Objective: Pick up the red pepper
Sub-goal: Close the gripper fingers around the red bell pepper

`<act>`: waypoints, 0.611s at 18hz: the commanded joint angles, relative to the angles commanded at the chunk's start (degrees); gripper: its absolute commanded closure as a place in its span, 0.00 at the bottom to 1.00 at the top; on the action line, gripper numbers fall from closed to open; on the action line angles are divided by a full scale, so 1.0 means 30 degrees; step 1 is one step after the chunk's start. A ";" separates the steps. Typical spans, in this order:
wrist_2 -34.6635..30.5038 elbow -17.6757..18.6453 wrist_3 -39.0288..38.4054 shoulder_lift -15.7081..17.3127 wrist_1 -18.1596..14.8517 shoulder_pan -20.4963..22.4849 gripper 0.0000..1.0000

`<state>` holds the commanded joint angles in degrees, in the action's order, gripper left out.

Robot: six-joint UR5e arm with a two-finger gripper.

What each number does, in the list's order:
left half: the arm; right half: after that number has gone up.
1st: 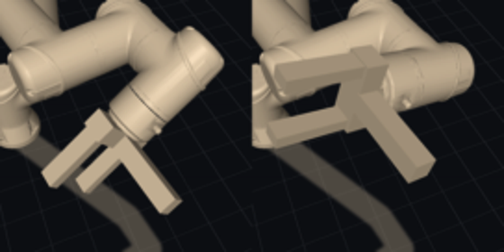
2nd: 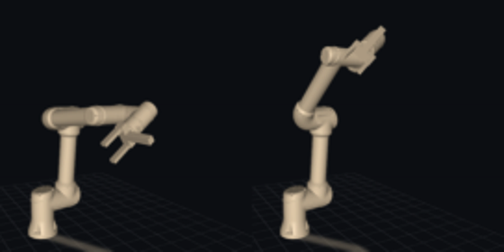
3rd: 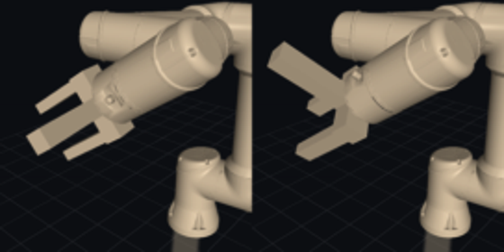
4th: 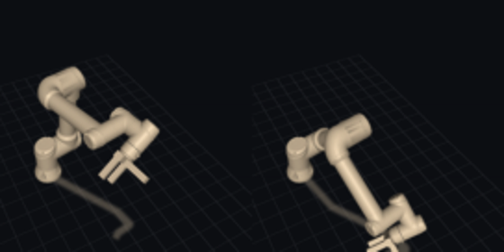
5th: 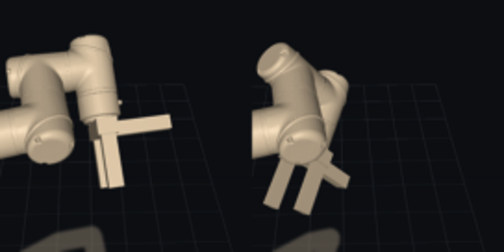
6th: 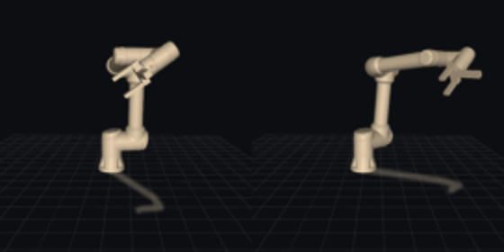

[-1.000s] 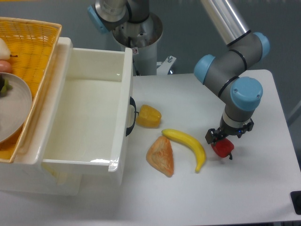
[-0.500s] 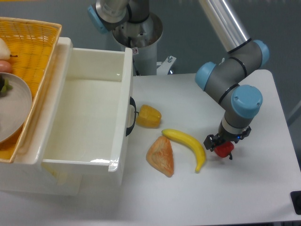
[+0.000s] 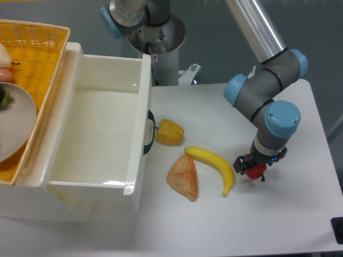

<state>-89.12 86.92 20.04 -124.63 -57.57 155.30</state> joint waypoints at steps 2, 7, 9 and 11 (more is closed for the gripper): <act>0.0000 -0.0029 0.0030 -0.0059 0.0000 0.0000 0.00; 0.0000 -0.0029 0.0059 -0.0176 0.0000 0.0029 0.00; 0.0000 -0.0029 0.0059 -0.0264 0.0029 0.0029 0.00; 0.0000 -0.0058 0.0088 -0.0439 0.0058 0.0029 0.00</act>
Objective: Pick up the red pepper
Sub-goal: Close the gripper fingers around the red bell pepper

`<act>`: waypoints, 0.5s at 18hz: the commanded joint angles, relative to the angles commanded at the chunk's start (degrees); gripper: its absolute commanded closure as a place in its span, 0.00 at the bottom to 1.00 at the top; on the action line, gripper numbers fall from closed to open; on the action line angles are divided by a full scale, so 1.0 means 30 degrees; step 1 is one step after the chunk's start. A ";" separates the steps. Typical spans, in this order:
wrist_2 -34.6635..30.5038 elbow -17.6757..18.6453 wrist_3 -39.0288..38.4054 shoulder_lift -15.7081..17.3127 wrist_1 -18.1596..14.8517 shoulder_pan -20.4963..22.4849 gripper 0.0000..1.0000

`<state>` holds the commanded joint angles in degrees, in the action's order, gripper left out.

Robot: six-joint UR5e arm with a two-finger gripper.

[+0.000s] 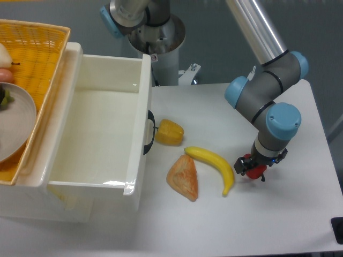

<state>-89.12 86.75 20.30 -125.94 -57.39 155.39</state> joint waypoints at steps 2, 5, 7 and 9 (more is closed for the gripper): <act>0.0000 -0.0059 0.0000 -0.0030 -0.0029 0.0000 0.00; -0.0029 -0.0059 0.0176 -0.0177 -0.0029 0.0000 0.01; -0.0029 -0.0059 0.0205 -0.0235 -0.0029 0.0000 0.03; -0.0029 -0.0059 0.0205 -0.0206 -0.0029 0.0000 0.08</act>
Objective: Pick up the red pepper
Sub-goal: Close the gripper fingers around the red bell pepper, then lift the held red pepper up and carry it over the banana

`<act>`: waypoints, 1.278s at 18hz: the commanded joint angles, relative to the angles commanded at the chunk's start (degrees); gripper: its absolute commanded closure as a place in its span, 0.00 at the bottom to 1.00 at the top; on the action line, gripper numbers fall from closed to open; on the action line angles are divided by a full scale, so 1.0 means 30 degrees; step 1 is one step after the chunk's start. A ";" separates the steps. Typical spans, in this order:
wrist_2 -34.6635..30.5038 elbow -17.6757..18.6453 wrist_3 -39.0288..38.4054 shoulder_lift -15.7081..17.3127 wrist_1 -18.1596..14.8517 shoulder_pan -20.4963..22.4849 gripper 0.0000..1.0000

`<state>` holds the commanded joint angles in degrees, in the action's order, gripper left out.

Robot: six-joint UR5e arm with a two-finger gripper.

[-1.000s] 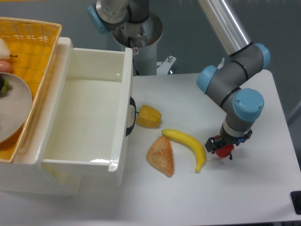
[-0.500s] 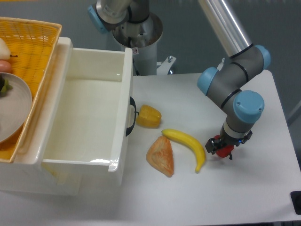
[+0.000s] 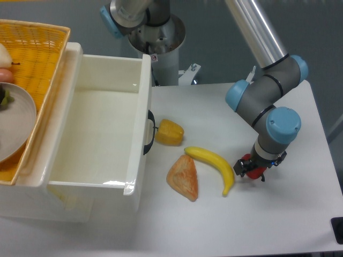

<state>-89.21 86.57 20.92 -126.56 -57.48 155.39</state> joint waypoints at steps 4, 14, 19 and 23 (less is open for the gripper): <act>0.0000 -0.0058 0.0116 0.0058 0.0000 0.0029 0.22; 0.0088 -0.0029 0.1201 0.0469 -0.0059 0.0264 0.36; 0.0117 -0.0117 0.1259 0.0818 -0.0088 0.0147 0.41; 0.0322 -0.0263 0.1638 0.1581 -0.0117 -0.0525 0.41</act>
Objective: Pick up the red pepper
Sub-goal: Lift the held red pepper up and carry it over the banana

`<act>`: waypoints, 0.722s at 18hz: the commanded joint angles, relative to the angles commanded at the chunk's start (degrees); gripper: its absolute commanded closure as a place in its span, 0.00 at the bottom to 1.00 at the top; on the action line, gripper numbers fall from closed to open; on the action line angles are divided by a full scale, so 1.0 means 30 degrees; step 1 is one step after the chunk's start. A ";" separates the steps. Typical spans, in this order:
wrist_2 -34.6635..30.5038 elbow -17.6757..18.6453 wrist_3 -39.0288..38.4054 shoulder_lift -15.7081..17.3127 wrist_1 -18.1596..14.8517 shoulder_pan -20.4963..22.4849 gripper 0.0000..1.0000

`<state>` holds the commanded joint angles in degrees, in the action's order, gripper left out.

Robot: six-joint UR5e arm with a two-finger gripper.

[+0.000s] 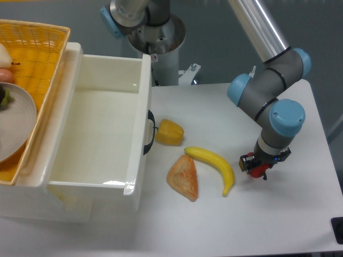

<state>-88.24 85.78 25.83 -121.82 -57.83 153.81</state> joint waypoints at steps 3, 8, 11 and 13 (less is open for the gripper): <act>-0.0379 -0.0058 0.1403 0.0381 -0.0088 -0.0528 0.41; -0.1815 -0.0029 0.4949 0.1055 -0.0321 -0.1553 0.41; -0.1846 0.0000 0.6326 0.1611 -0.0352 -0.1992 0.41; -0.1817 0.0087 0.7439 0.2137 -0.0352 -0.2228 0.41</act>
<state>-93.69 86.04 48.15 -115.41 -58.89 147.13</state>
